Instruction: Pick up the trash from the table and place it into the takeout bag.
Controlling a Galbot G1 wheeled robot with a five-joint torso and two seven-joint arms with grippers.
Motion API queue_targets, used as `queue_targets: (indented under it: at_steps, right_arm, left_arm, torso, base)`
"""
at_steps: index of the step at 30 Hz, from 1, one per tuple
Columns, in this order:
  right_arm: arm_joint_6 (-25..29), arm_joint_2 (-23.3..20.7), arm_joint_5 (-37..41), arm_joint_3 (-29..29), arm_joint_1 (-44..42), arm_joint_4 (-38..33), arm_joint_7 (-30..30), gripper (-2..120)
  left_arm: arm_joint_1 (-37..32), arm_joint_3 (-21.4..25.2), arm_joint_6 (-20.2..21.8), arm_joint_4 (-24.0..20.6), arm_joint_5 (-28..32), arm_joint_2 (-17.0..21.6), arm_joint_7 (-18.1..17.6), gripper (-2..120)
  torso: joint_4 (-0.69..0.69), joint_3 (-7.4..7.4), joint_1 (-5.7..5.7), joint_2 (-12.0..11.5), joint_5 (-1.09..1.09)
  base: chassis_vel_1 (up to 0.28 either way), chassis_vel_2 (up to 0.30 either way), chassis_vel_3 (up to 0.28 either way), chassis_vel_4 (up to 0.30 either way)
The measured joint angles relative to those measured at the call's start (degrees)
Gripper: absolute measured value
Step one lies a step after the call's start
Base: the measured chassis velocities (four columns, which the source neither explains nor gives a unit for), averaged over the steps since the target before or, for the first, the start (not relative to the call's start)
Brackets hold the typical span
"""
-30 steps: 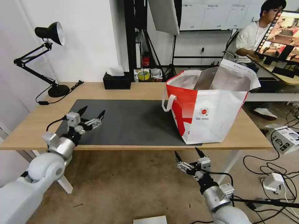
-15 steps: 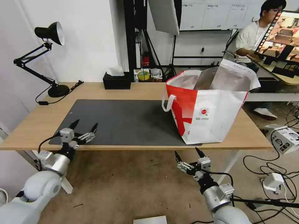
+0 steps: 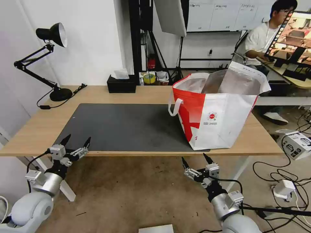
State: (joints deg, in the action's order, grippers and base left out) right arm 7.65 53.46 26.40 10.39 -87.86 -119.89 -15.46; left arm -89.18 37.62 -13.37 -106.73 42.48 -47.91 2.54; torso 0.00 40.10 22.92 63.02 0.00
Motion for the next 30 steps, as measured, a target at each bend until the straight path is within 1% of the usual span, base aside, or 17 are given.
queue_targets:
  at_steps: [2, 4, 16, 20, 30]
  right_arm:
    - [0.0, 0.0, 0.0, 0.0, 0.0, 0.0, 0.0, 100]
    - [0.0, 0.0, 0.0, 0.0, 0.0, 0.0, 0.0, 100]
    - [0.0, 0.0, 0.0, 0.0, 0.0, 0.0, 0.0, 100]
    - [0.0, 0.0, 0.0, 0.0, 0.0, 0.0, 0.0, 100]
    - [0.0, 0.0, 0.0, 0.0, 0.0, 0.0, 0.0, 100]
  left_arm:
    - [-0.8, 0.7, 0.0, 0.0, 0.0, -0.4, 0.0, 100]
    - [-3.1, 2.2, -0.5, 0.3, -0.1, -1.7, 0.1, 100]
    - [-7.9, 5.0, -2.1, 1.2, -0.2, -5.1, 1.4, 100]
    - [-9.1, 5.5, -2.1, 1.2, 0.0, -5.9, 2.3, 100]
    - [-9.6, 5.5, -2.3, 0.9, 0.0, -7.1, 2.4, 100]
  torso:
    - [0.0, 0.0, 0.0, 0.0, 0.0]
    - [0.0, 0.0, 0.0, 0.0, 0.0]
    - [0.0, 0.0, 0.0, 0.0, 0.0]
    - [0.0, 0.01, 0.0, 0.0, 0.01]
    - [0.0, 0.0, 0.0, 0.0, 0.0]
  base:
    - [0.0, 0.0, 0.0, 0.0]
    - [0.0, 0.0, 0.0, 0.0]
    - [0.0, 0.0, 0.0, 0.0]
    - [0.0, 0.0, 0.0, 0.0]
    - [0.0, 0.0, 0.0, 0.0]
